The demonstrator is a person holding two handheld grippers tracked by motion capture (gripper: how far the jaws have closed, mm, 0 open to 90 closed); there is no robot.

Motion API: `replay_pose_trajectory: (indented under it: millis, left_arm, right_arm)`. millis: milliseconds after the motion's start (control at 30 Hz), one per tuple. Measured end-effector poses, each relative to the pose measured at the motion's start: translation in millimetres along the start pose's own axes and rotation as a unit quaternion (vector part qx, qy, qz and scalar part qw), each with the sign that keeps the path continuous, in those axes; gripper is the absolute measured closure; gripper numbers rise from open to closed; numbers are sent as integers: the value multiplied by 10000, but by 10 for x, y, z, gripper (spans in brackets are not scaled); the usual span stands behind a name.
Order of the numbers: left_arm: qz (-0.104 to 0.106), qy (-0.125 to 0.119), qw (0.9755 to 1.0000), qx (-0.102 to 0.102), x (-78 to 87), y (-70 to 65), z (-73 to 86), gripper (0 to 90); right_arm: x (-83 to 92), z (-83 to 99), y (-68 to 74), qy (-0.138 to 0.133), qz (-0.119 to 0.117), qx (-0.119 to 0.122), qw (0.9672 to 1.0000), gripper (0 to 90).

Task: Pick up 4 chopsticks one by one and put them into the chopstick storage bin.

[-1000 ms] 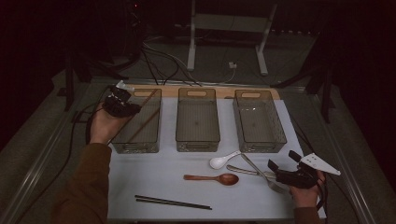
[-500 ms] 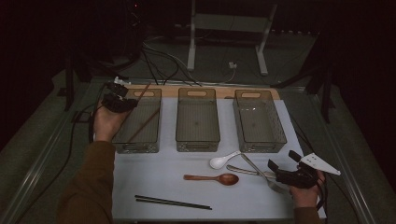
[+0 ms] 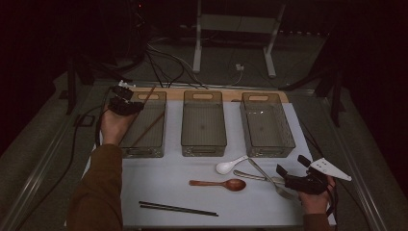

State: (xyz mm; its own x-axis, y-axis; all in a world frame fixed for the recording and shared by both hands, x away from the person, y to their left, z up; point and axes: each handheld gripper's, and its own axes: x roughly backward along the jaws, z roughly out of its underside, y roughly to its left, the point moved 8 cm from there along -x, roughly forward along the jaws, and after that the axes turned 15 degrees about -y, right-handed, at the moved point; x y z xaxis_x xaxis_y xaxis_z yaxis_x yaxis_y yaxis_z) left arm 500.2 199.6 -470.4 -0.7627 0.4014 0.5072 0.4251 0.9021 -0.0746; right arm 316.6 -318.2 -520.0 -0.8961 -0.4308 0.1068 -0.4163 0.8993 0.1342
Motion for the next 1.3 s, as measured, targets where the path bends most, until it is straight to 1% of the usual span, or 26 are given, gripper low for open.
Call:
replay_pose_trajectory:
  millis: [33, 67, 100, 133, 167, 200, 267, 333, 367, 433, 500, 567, 633, 733, 800, 867, 967, 1167, 1233, 1300]
  left_arm:
    - [3, 4, 10000, 56, -9, 0, 11, 587]
    - [-97, -7, 10000, 1, -17, 2, 20, 473]
    - [-257, 15, 9996, -69, -21, 14, 29, 308]
    - [-229, 27, 9997, -19, -21, 9, 37, 241]
    - [-149, 20, 9999, 47, -19, -1, 39, 213]
    - [-154, -25, 9999, 53, -13, -8, 32, 165]
    - [-74, -68, 9999, 41, 8, -38, 18, 156]
    - [-38, -101, 9999, -20, 29, -73, 1, 100]
    - [19, -105, 9999, -36, 41, -96, -1, 92]
    - [99, -128, 9998, -77, 68, -134, -9, 38]
    - [185, -139, 9996, -154, 102, -168, -9, 17]
    - [229, -182, 9994, -166, 138, -192, -14, 17]
    - [326, -196, 9991, -193, 170, -225, -11, 11]
    - [440, -166, 9984, -312, 214, -278, 10, 8]
    - [557, -184, 9976, -357, 243, -327, 25, 8]
    - [624, -185, 9970, -427, 266, -372, 46, 8]
    - [677, -98, 9964, -499, 295, -431, 81, 8]
    - [811, -134, 9942, -691, 373, -547, 94, 8]
    - [879, -184, 9934, -709, 401, -586, 90, 8]
    - [921, -178, 9926, -776, 426, -616, 92, 8]
  right_arm:
    - [1, -1, -2, -2, 2, -7, 10000, 0]
    - [2, -2, -5, -5, 9, -8, 10000, 0]
    - [4, -2, -8, -9, 12, -16, 10000, 0]
    - [4, -2, -9, -8, 15, -19, 10000, 0]
    - [5, -2, -9, -6, 14, -20, 10000, 0]
    - [5, -3, -9, -11, 10, -17, 10000, 0]
    - [5, -3, -7, -10, 12, -7, 10000, 0]
    - [6, -4, -5, -13, 11, -11, 10000, 0]
    - [6, -4, -6, -12, 15, -16, 10000, 0]
    - [6, -4, -7, -14, 17, -18, 10000, 0]
    - [8, -5, -6, -14, 20, -22, 10000, 0]
    - [9, -5, -5, -14, 20, -25, 10000, 0]
    - [9, -5, -5, -15, 18, -22, 10000, 0]
    - [8, -4, -6, -12, 21, -28, 10000, 0]
    - [8, -4, -5, -13, 19, -23, 10000, 0]
    - [8, -4, -2, -13, 16, -24, 10000, 0]
    - [8, -3, -3, -10, 18, -25, 10000, 0]
    - [7, -2, -1, -12, 16, -14, 10000, 0]
    - [7, -2, -2, -12, 16, -15, 10000, 0]
    - [7, -2, -1, -12, 14, -16, 10000, 0]
